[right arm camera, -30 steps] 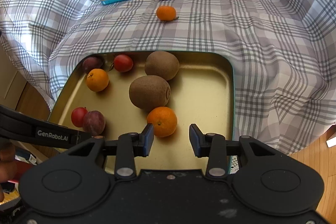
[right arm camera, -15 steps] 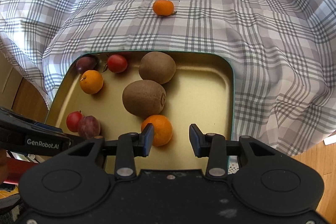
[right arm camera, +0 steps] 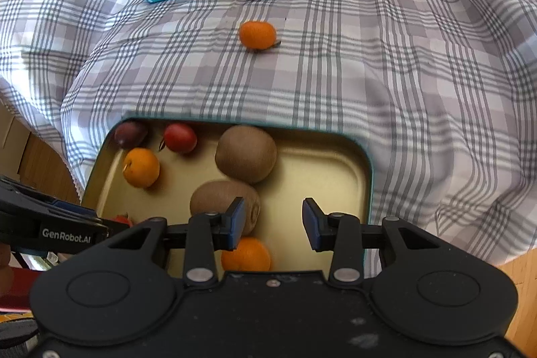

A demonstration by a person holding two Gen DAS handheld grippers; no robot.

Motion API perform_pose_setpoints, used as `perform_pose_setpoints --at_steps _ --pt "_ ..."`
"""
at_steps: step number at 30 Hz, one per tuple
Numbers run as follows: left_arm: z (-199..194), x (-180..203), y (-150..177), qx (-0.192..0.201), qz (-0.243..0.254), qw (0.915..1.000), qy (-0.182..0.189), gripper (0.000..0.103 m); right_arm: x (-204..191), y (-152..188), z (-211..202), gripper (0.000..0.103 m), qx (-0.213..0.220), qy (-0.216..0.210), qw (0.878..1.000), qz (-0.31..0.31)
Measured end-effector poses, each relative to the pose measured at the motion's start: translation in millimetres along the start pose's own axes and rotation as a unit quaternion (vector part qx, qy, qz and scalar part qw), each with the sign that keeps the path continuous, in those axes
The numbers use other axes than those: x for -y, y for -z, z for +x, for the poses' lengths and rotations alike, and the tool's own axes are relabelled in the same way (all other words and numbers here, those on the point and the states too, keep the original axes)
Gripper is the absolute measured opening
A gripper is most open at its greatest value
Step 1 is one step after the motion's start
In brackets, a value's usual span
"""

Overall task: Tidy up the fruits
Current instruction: 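Move both open tools from the tray toward the loose plum and mandarin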

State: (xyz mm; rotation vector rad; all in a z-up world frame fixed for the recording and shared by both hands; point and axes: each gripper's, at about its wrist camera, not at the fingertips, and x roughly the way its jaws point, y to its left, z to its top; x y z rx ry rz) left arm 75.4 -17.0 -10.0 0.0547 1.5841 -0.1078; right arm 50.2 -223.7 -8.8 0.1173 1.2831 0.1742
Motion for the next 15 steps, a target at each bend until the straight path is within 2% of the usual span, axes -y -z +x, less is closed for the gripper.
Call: perform_pose_setpoints --at_steps 3,8,15 --pt "-5 -4 -12 0.017 -0.004 0.9998 -0.006 0.050 1 -15 2 0.040 0.004 0.001 1.000 0.002" --pt "-14 -13 -33 0.069 -0.011 0.9972 -0.023 0.050 3 -40 8 0.041 0.017 -0.003 1.000 0.008" --pt "-18 -21 -61 0.158 -0.008 0.9864 -0.046 0.048 -2 -71 21 0.043 0.055 -0.005 0.998 0.006"
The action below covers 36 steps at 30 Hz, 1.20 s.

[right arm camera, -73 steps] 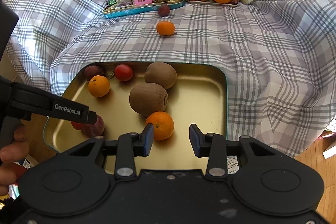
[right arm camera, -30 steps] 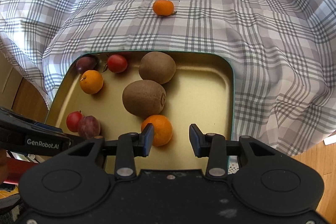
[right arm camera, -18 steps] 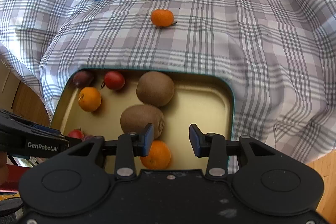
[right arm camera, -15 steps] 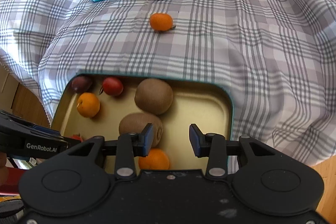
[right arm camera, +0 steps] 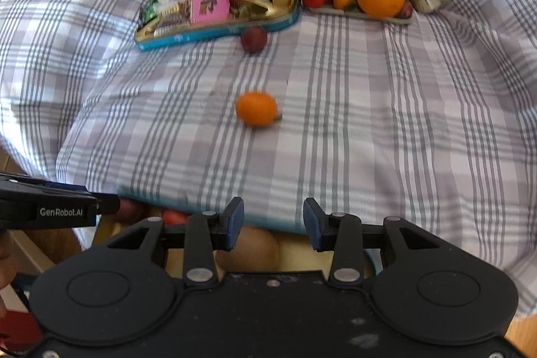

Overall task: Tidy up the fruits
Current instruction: 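Move both open tools from the tray toward the loose plum and mandarin, then grasp the mandarin with the right tool while the left tool grasps the dark red plum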

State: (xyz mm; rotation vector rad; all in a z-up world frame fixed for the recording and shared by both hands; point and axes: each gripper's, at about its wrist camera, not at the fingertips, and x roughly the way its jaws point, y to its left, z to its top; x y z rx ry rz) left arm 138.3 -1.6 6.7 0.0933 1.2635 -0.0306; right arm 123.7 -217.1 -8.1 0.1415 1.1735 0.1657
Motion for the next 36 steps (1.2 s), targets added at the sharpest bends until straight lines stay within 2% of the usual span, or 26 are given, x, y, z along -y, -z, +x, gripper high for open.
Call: perform_pose_setpoints --at_steps 3,6,10,18,26,31,33,36 --pt "2 0 -8 0.049 0.013 0.9987 -0.009 0.048 -4 -10 9 0.043 0.026 0.002 1.000 -0.013" --pt "9 -1 -16 0.073 0.017 0.9971 -0.006 0.048 -9 -20 22 0.045 0.045 0.007 0.999 -0.027" --pt "17 -8 -24 0.075 0.006 0.9971 0.012 0.048 -12 -32 40 0.048 0.055 0.001 0.998 -0.038" --pt "27 -18 -38 0.099 -0.001 0.9951 0.000 0.049 -20 -53 71 0.053 0.066 -0.003 0.996 -0.055" --pt "39 -20 -56 0.108 0.011 0.9940 0.007 0.049 -24 -60 102 0.053 0.047 0.006 0.997 -0.067" --pt "44 -11 -70 0.118 0.037 0.9919 0.029 0.049 -24 -56 109 0.050 0.047 0.021 0.995 -0.086" --pt "46 -4 -77 0.121 0.047 0.9907 0.040 0.048 -24 -54 108 0.043 0.049 0.015 0.994 -0.093" --pt "50 7 -87 0.127 0.062 0.9880 0.063 0.048 -20 -52 103 0.042 0.051 0.019 0.994 -0.093"
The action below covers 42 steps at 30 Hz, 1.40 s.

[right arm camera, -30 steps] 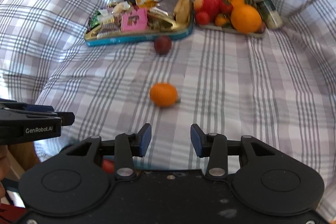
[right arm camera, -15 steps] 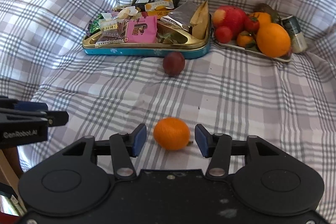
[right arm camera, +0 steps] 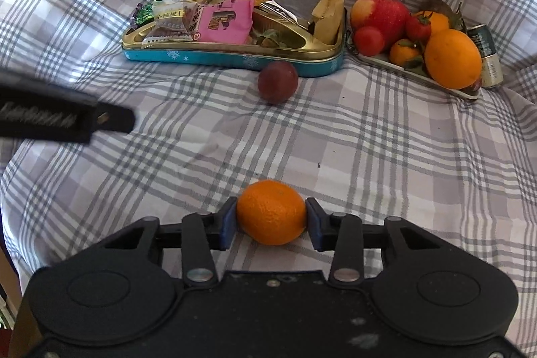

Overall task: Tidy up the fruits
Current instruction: 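Grasp the mandarin with the right tool while the left tool grasps the dark red plum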

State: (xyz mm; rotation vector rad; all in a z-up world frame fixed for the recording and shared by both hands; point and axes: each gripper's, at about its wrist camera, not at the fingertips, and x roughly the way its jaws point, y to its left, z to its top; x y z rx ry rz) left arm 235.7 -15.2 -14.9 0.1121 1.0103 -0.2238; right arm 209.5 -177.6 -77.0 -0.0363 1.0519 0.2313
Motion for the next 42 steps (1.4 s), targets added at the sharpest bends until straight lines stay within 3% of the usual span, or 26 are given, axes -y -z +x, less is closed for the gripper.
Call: perform_pose_setpoints --at_steps 6,13,25,32,42 --pt "18 23 -21 0.012 0.021 0.9992 0.033 0.048 24 6 -16 0.042 0.010 0.010 0.999 0.037" --pt "39 53 -42 0.030 0.051 0.9972 0.044 0.048 56 15 -32 0.043 0.017 0.024 0.995 0.093" --pt "71 71 -57 0.017 0.052 0.9981 0.027 0.048 68 23 -43 0.043 0.023 0.014 0.993 0.115" --pt "80 76 -61 0.019 0.052 0.9985 -0.001 0.048 67 30 -47 0.043 0.023 0.011 0.992 0.123" --pt "97 64 -57 -0.015 0.007 0.9999 0.003 0.049 68 39 -58 0.043 0.021 0.010 0.991 0.135"
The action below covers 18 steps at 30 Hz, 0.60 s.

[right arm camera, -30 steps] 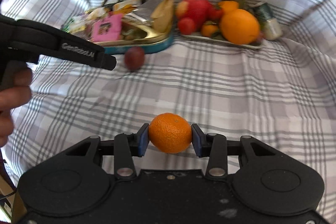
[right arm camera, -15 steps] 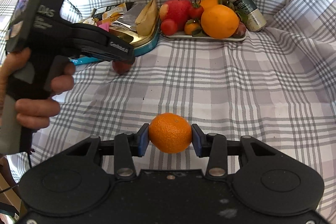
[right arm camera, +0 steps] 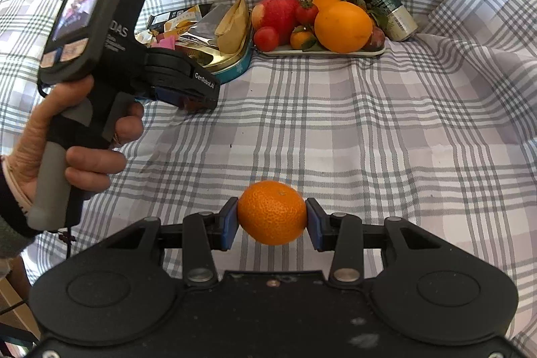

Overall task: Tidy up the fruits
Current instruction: 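Grasp the mandarin with the right tool while the left tool grasps the dark red plum, then carry the plum and mandarin over the gold tray with both tools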

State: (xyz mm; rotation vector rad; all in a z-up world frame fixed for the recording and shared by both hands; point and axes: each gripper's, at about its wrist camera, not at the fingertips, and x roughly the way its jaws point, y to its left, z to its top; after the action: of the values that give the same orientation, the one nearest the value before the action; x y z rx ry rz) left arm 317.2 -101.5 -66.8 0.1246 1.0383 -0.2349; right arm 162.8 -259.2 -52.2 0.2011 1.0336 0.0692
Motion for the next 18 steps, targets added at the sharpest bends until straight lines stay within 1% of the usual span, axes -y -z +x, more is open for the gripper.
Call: perform_pose_setpoints --at_steps 2,5,7,10,14,18 --pt "-1 -2 -1 0.003 -0.010 0.9999 0.004 0.048 1 3 -4 0.043 0.001 0.000 1.000 0.003" --pt "1 0 -5 0.004 -0.006 1.0000 -0.001 0.049 1 6 -8 0.043 -0.001 0.000 1.000 0.006" --pt "3 1 -6 0.001 -0.007 1.0000 -0.001 0.046 2 8 -10 0.043 -0.001 0.001 1.000 0.011" --pt "-1 -2 -5 -0.009 -0.021 0.9997 0.003 0.046 3 9 -17 0.043 0.002 0.001 1.000 0.020" --pt "-22 -9 4 -0.029 -0.047 0.9984 0.013 0.045 3 12 -32 0.043 0.010 0.000 1.000 0.029" --pt "-56 -11 17 -0.031 -0.058 0.9977 0.019 0.045 1 17 -48 0.043 0.023 0.003 0.999 0.033"
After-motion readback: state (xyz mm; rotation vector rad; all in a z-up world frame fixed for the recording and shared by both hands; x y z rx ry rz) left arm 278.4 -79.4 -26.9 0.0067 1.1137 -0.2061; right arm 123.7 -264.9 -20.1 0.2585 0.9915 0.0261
